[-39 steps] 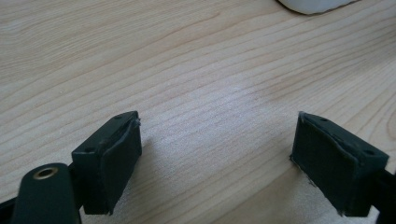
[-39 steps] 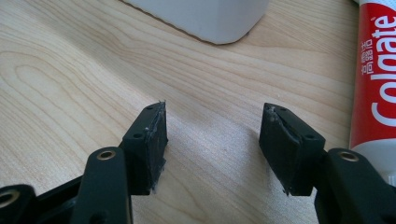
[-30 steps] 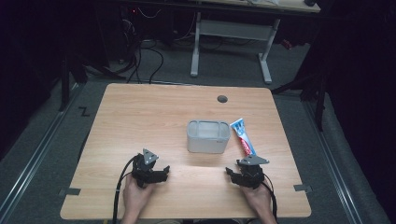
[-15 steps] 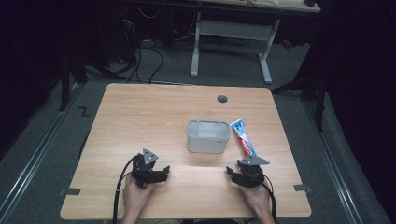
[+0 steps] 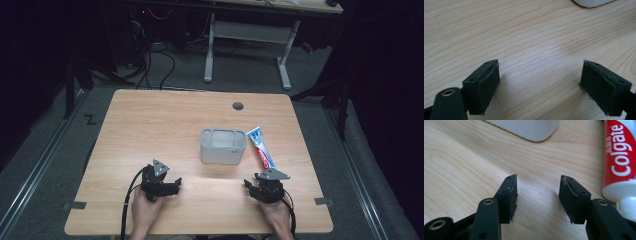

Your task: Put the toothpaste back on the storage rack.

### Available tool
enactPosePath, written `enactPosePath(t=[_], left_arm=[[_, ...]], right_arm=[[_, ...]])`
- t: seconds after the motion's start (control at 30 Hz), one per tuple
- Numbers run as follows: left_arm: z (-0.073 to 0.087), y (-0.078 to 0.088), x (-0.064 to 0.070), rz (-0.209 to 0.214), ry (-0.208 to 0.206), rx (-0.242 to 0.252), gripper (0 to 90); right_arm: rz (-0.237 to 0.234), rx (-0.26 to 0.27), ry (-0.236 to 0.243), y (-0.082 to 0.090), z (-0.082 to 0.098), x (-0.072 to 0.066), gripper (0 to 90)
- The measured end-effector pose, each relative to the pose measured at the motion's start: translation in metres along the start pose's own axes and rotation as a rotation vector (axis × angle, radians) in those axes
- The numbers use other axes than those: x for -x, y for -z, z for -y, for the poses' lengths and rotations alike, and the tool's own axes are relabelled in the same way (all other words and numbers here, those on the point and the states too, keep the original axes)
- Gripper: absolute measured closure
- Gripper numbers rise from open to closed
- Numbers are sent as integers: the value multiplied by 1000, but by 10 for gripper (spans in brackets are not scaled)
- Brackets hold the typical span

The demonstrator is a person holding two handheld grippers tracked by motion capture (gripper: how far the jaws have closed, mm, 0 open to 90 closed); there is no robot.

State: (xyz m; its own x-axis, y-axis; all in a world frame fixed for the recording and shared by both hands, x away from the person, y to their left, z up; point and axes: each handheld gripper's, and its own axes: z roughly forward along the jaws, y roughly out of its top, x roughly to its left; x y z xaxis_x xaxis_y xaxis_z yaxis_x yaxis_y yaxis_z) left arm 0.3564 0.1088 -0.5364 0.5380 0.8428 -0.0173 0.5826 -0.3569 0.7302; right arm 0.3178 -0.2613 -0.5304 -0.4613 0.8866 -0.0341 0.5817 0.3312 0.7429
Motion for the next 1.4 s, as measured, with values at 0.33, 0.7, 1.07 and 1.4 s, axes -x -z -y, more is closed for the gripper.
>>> enactPosePath(t=[0.33, 0.7, 1.07, 1.4], left_arm=[[0, 0, 0, 0, 0, 0, 162], [0, 0, 0, 1, 1, -1, 162], [1, 1, 0, -4, 5, -1, 162], [1, 1, 0, -3, 4, -2, 161]], right_arm=[[3, 42, -47, 15, 6, 5, 499], [24, 110, -44, 28, 0, 11, 507], [32, 137, -46, 33, -8, 21, 497], [79, 142, -13, 33, -21, 23, 493]])
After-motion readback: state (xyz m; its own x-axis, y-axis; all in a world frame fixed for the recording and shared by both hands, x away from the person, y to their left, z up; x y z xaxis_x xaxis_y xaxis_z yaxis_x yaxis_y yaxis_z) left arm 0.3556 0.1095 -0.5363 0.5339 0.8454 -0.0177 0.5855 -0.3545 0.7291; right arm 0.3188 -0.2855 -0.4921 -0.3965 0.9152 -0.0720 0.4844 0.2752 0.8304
